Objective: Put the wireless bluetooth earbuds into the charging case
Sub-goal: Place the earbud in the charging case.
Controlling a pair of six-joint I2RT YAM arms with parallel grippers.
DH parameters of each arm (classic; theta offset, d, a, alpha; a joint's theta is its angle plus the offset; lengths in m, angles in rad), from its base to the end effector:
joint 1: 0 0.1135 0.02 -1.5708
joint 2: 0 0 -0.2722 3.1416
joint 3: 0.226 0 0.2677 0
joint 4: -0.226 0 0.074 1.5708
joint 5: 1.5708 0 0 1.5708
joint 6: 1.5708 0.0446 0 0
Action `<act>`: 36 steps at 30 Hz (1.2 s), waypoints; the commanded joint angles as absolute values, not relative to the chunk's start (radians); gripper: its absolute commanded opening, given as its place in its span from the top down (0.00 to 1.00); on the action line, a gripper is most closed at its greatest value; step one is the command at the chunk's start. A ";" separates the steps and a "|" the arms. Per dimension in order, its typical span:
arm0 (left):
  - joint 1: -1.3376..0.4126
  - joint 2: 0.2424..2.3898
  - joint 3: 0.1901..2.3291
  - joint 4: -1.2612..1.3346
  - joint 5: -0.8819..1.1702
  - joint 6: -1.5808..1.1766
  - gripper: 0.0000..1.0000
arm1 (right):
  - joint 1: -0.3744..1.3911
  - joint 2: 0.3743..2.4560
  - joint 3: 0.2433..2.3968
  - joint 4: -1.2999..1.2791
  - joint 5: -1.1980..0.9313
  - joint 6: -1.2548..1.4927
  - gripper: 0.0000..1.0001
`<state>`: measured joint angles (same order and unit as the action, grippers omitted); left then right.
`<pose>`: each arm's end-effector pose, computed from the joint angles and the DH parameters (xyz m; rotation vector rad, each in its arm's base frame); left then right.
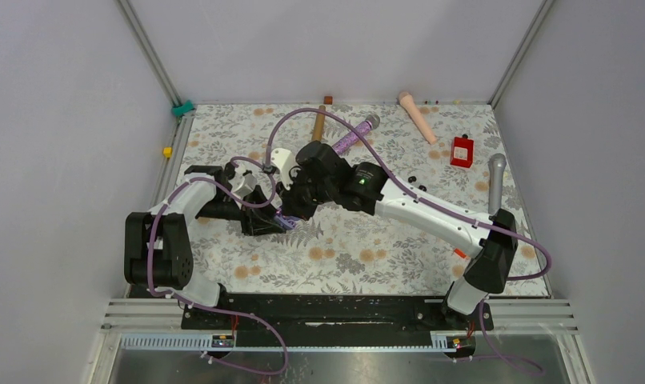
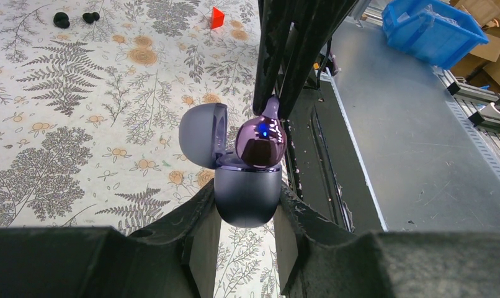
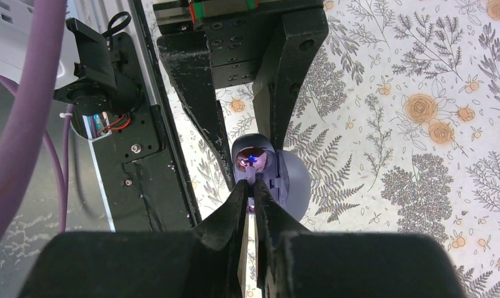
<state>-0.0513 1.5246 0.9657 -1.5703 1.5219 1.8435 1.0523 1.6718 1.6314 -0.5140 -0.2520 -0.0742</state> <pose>0.2175 -0.0558 0.2333 1.1529 1.4231 -1.4465 0.1936 0.3618 0.3720 -1.3171 1.7925 0.8287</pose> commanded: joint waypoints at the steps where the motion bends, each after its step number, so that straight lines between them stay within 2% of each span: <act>1: -0.048 1.487 0.969 -1.610 1.623 1.879 1.00 | 1.065 1.643 1.597 -0.503 -0.242 -0.088 1.00; 21: -0.035 1.484 0.963 -1.610 1.627 1.885 1.00 | 1.058 1.602 1.577 -0.493 -0.221 -0.091 1.00; 36: -0.039 1.467 0.954 -1.610 1.621 1.895 1.00 | 1.058 1.663 1.596 -0.482 -0.232 -0.071 1.00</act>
